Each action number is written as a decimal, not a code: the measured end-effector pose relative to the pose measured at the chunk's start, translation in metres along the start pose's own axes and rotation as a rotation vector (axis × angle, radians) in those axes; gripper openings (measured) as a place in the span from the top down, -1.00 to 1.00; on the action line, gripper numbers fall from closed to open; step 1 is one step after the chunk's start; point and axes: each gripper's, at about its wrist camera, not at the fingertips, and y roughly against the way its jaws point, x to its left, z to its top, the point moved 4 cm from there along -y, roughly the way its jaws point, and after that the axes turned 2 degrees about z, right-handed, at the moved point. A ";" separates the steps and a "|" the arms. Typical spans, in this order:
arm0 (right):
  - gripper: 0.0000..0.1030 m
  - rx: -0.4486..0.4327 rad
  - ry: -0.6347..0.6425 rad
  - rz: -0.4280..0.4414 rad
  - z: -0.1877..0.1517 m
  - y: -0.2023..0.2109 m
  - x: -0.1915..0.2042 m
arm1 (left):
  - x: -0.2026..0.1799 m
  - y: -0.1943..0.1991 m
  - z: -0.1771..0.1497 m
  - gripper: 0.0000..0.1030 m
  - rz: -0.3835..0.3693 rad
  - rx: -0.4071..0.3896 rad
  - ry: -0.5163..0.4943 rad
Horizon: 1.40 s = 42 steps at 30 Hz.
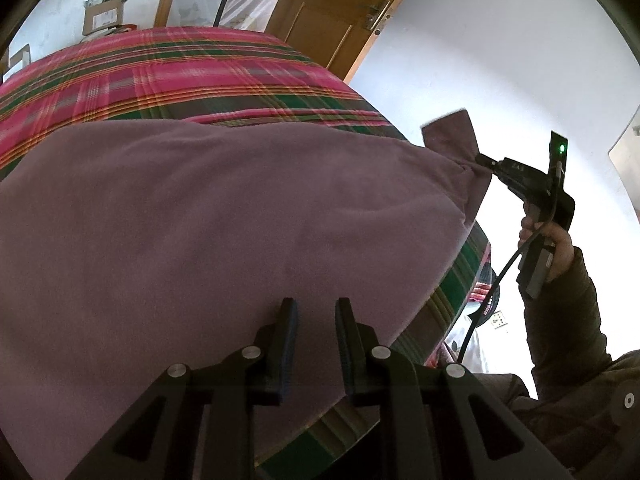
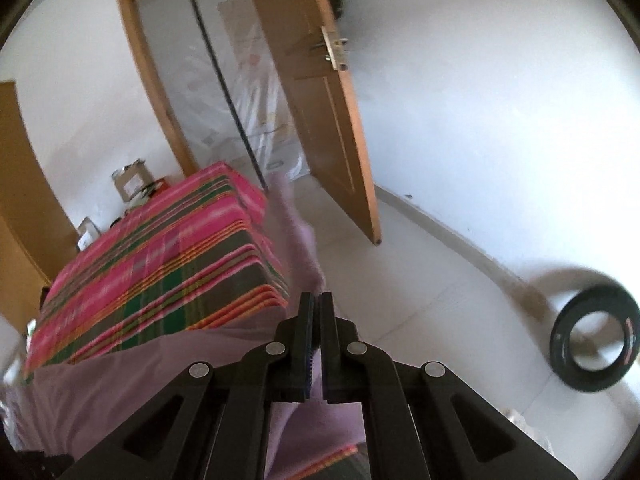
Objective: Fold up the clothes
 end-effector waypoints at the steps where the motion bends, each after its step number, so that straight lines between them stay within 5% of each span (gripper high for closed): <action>1: 0.94 0.000 -0.017 0.001 -0.001 0.000 -0.005 | 0.000 0.000 0.000 0.62 0.000 0.001 0.001; 9: 0.94 -0.006 -0.116 -0.006 -0.011 0.000 -0.036 | 0.000 -0.002 0.002 0.62 -0.003 0.003 0.005; 18: 0.94 -0.044 -0.264 0.081 -0.005 0.003 -0.059 | 0.001 -0.003 0.002 0.62 -0.002 0.006 0.009; 35: 0.95 -0.151 -0.201 0.181 0.050 0.018 -0.021 | -0.002 0.002 0.004 0.62 -0.013 -0.013 0.021; 42: 0.94 -0.087 -0.292 0.157 0.006 0.012 -0.062 | -0.003 -0.003 0.002 0.62 -0.018 0.004 0.014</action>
